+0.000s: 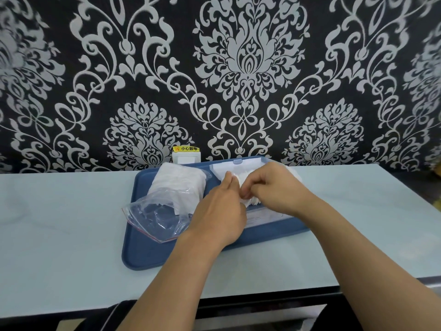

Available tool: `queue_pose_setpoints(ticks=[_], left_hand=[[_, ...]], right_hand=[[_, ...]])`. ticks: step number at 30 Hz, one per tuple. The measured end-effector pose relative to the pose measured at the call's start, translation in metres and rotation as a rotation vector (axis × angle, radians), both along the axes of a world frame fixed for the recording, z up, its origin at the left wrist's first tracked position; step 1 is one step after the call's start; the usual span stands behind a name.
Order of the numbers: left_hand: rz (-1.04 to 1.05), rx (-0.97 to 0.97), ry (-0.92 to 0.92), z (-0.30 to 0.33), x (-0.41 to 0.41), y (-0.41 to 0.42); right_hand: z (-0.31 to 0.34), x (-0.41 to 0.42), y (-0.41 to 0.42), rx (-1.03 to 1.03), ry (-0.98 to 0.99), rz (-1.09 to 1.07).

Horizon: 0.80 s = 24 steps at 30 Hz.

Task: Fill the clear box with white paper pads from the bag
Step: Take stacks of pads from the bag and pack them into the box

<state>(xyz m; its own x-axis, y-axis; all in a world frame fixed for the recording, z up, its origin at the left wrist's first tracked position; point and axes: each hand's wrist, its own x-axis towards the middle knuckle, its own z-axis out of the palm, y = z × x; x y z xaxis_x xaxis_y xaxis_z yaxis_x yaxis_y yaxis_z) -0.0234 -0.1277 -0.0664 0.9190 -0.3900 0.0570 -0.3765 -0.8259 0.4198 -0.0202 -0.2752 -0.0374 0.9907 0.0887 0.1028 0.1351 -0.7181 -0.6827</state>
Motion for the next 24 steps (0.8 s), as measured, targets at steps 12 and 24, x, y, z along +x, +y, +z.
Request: queue_pose_setpoints(ticks=[12, 24], left_hand=[[-0.121, 0.035, -0.003, -0.008, 0.003, -0.004], [0.299, -0.22, -0.187, 0.023, -0.007, 0.126]], right_hand=[[-0.005, -0.003, -0.022, -0.137, 0.027, -0.108], [0.008, -0.057, 0.102, -0.114, -0.067, 0.427]])
